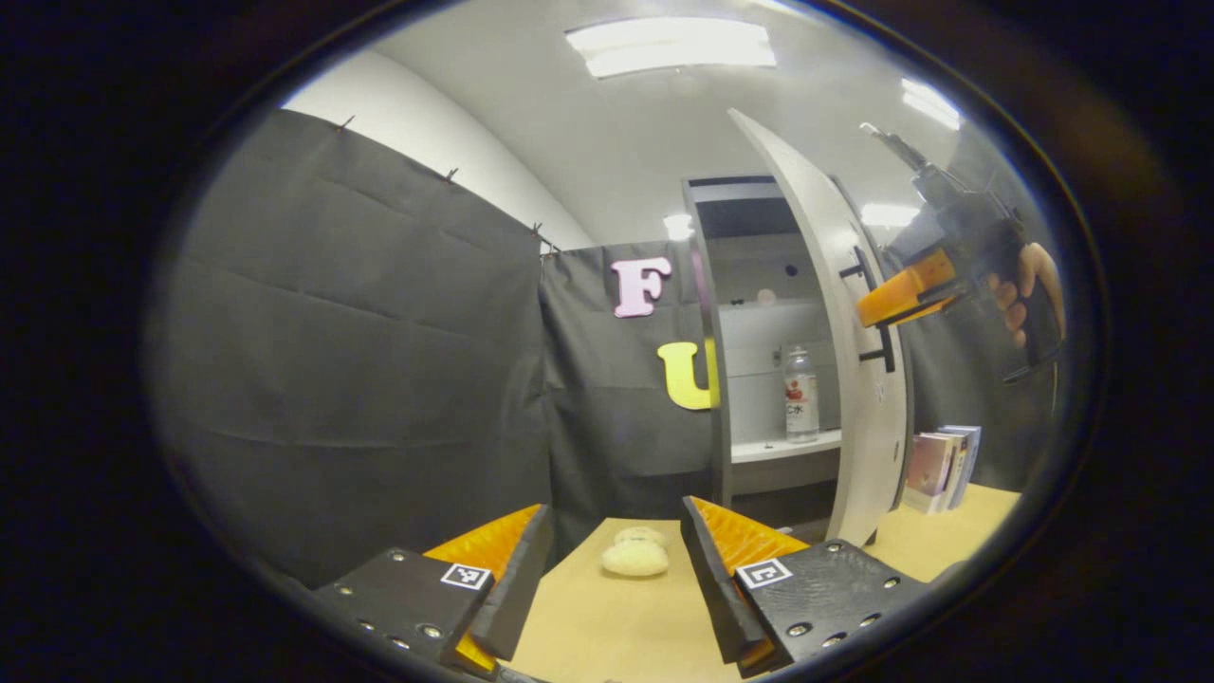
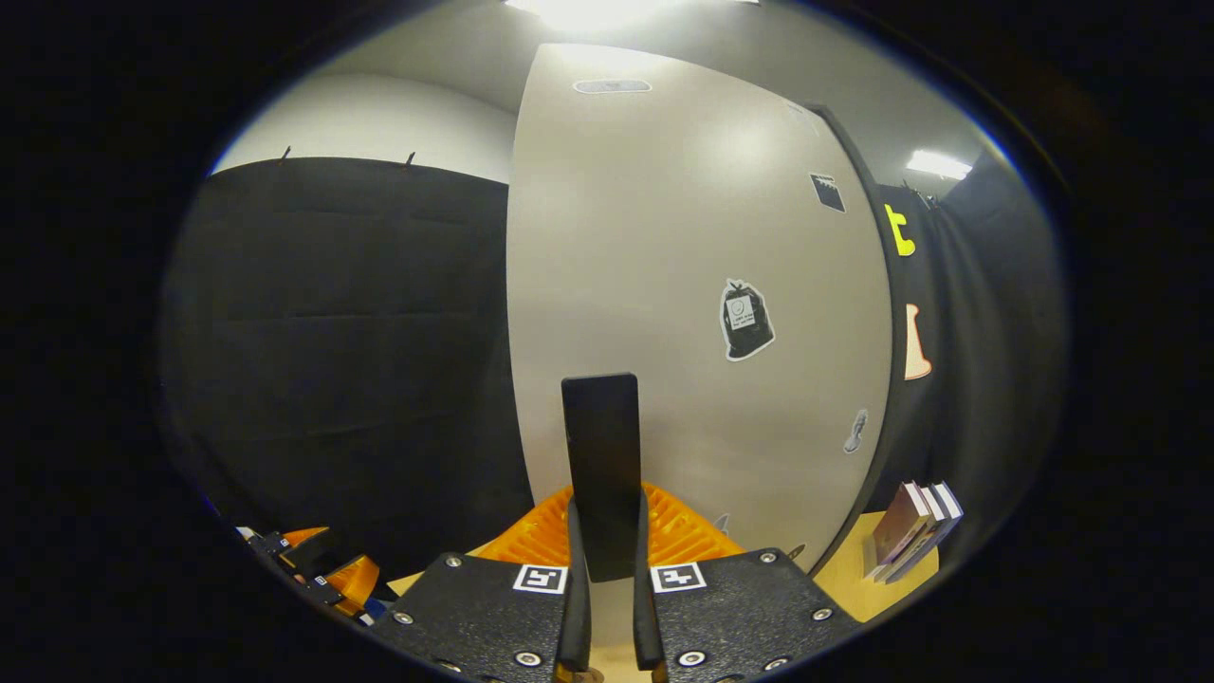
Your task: Open the cabinet door with the right hand, grasp the bottle in the cabinet with the left hand and place it on the coaster, then close the cabinet door with the right hand.
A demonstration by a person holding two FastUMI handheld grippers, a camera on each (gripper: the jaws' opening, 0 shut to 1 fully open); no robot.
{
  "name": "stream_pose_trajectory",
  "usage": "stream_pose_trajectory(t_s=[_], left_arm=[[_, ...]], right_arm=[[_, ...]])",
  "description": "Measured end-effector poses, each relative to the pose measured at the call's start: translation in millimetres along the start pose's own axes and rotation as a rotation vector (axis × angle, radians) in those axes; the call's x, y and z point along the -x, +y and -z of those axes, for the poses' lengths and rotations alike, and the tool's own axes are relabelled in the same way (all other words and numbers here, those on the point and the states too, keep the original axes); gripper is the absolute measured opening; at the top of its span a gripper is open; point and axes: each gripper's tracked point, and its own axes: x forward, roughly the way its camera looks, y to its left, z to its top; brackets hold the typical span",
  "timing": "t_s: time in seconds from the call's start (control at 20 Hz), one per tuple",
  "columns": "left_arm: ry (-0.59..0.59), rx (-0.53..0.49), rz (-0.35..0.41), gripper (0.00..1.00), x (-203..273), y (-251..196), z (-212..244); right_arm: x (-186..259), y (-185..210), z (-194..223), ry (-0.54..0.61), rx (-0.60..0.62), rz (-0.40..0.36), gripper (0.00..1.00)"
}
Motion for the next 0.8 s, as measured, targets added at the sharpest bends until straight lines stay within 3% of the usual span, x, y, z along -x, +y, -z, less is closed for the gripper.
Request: stream_pose_trajectory(t_s=[0.15,0.2,0.55,0.8], left_arm=[[-0.003,0.007,0.029,0.84,0,-23,-4],[-0.002,0.010,0.038,0.78,2,-30,-4],[-0.014,0.018,0.095,0.78,6,-70,-14],[-0.026,0.017,0.138,0.83,11,-96,-22]], right_arm=[[4,-2,0,0.001,0.003,-0.003,0.18],[6,-2,-1,0.000,0.004,-0.001,0.18],[28,-14,-3,-0.010,-0.004,0.027,0.18],[33,-25,-3,-0.022,-0.008,0.071,0.18]])
